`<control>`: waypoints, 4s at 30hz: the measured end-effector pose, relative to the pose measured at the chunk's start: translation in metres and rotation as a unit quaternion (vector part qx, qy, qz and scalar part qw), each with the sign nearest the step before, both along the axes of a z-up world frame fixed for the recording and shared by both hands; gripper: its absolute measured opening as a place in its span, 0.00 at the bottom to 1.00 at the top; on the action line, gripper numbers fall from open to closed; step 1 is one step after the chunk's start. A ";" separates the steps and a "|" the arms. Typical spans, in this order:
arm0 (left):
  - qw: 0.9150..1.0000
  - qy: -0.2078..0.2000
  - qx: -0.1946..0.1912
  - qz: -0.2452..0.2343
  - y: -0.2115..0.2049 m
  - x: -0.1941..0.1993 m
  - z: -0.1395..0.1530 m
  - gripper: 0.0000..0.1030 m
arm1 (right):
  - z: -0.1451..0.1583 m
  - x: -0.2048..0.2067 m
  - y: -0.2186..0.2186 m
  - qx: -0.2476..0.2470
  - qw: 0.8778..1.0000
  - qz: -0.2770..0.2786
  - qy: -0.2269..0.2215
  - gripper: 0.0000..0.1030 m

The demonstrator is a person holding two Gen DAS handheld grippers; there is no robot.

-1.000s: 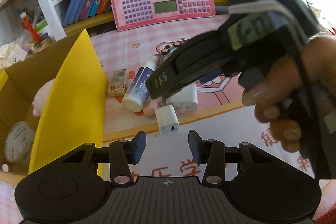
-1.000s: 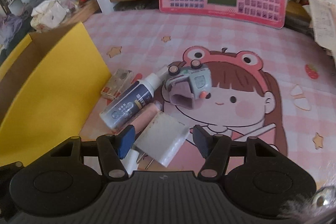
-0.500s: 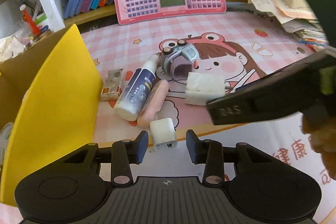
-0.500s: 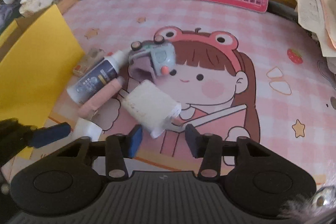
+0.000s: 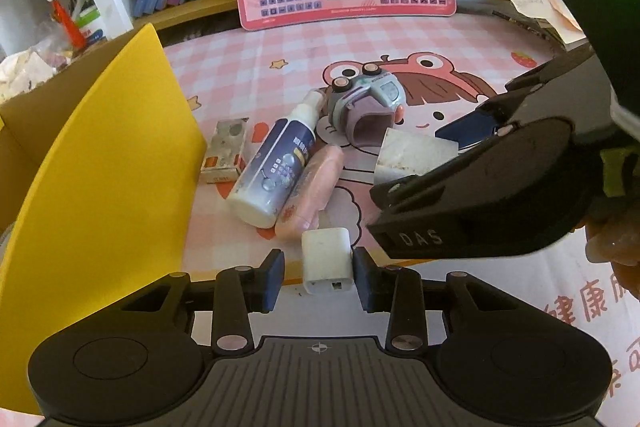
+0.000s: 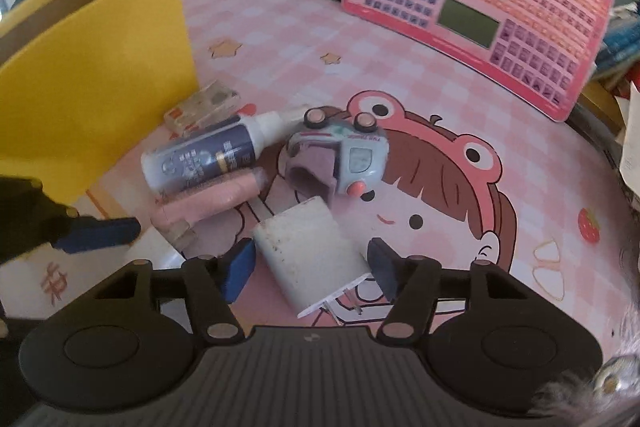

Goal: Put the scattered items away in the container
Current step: 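Close the right gripper on the white rectangular charger while the left gripper grasps the small white cube charger, then lift both chargers and carry them toward the yellow box, then lower both held chargers into the yellow box beside the pig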

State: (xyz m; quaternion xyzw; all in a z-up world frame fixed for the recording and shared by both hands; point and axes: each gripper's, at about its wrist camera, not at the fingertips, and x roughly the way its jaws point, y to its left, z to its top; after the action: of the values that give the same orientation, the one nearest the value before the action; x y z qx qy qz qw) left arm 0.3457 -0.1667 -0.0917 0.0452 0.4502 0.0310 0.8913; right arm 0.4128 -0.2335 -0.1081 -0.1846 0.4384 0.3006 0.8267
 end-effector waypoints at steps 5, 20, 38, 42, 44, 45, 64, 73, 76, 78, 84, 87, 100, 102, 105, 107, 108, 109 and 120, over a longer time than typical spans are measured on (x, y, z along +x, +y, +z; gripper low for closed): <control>1.000 0.004 -0.008 -0.007 -0.002 0.002 0.001 0.24 | 0.003 0.001 -0.002 0.002 1.000 -0.002 0.002 0.51; 0.998 -0.005 -0.036 -0.054 -0.006 -0.031 0.030 0.23 | 0.024 -0.033 -0.035 0.065 0.995 -0.069 0.036 0.43; 0.992 -0.019 -0.068 -0.101 0.020 -0.087 0.055 0.23 | 0.049 -0.101 -0.051 0.093 0.982 -0.159 0.045 0.43; 0.989 -0.033 -0.078 -0.119 0.032 -0.105 0.062 0.23 | 0.057 -0.121 -0.046 0.095 0.978 -0.180 0.035 0.43; 0.987 -0.044 -0.082 -0.128 0.039 -0.115 0.068 0.23 | 0.062 -0.132 -0.042 0.098 0.976 -0.190 0.030 0.43; 0.986 -0.049 -0.084 -0.132 0.044 -0.120 0.071 0.23 | 0.066 -0.139 -0.040 0.101 0.975 -0.195 0.026 0.43; 0.982 -0.070 -0.116 -0.133 0.128 -0.232 0.081 0.23 | 0.086 -0.267 0.026 0.091 0.972 -0.217 0.000 0.43; 0.982 -0.077 -0.123 -0.118 0.166 -0.274 0.080 0.23 | 0.084 -0.311 0.066 0.091 0.976 -0.197 0.000 0.43; 0.982 -0.082 -0.127 -0.110 0.178 -0.283 0.080 0.23 | 0.085 -0.319 0.079 0.090 0.978 -0.187 -0.002 0.43; 0.982 -0.087 -0.129 -0.104 0.186 -0.287 0.081 0.23 | 0.087 -0.325 0.088 0.088 0.980 -0.177 -0.005 0.43; 0.982 -0.097 -0.134 -0.088 0.207 -0.295 0.084 0.23 | 0.092 -0.333 0.114 0.081 0.986 -0.147 -0.013 0.43; 0.982 -0.102 -0.135 -0.079 0.216 -0.299 0.084 0.23 | 0.093 -0.333 0.126 0.079 0.988 -0.135 -0.014 0.43; 0.983 -0.120 -0.136 -0.034 0.256 -0.310 0.086 0.23 | 0.096 -0.335 0.171 0.073 0.994 -0.082 -0.022 0.43; 0.983 -0.122 -0.137 -0.029 0.260 -0.311 0.087 0.23 | 0.097 -0.334 0.175 0.072 0.994 -0.078 -0.023 0.43; 0.982 -0.125 -0.141 -0.025 0.263 -0.311 0.088 0.23 | 0.099 -0.334 0.180 0.070 0.995 -0.073 -0.024 0.43; 0.981 -0.128 -0.143 -0.023 0.264 -0.311 0.088 0.23 | 0.100 -0.333 0.183 0.069 0.995 -0.068 -0.026 0.43; 0.981 -0.129 -0.144 -0.022 0.265 -0.311 0.089 0.23 | 0.100 -0.333 0.184 0.068 0.995 -0.067 -0.028 0.43; 0.980 -0.131 -0.146 -0.021 0.265 -0.310 0.089 0.23 | 0.101 -0.332 0.184 0.068 0.995 -0.064 -0.030 0.43; 0.977 -0.147 -0.157 -0.002 0.268 -0.288 0.096 0.23 | 0.113 -0.308 0.184 0.069 0.995 -0.047 -0.054 0.43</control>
State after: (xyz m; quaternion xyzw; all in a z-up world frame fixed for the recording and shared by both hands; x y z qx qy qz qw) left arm 0.0581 0.1015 0.0044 -0.0995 0.3136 -0.0352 0.9437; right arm 0.1048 -0.0495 0.0053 -0.1222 0.3798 0.2808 0.8729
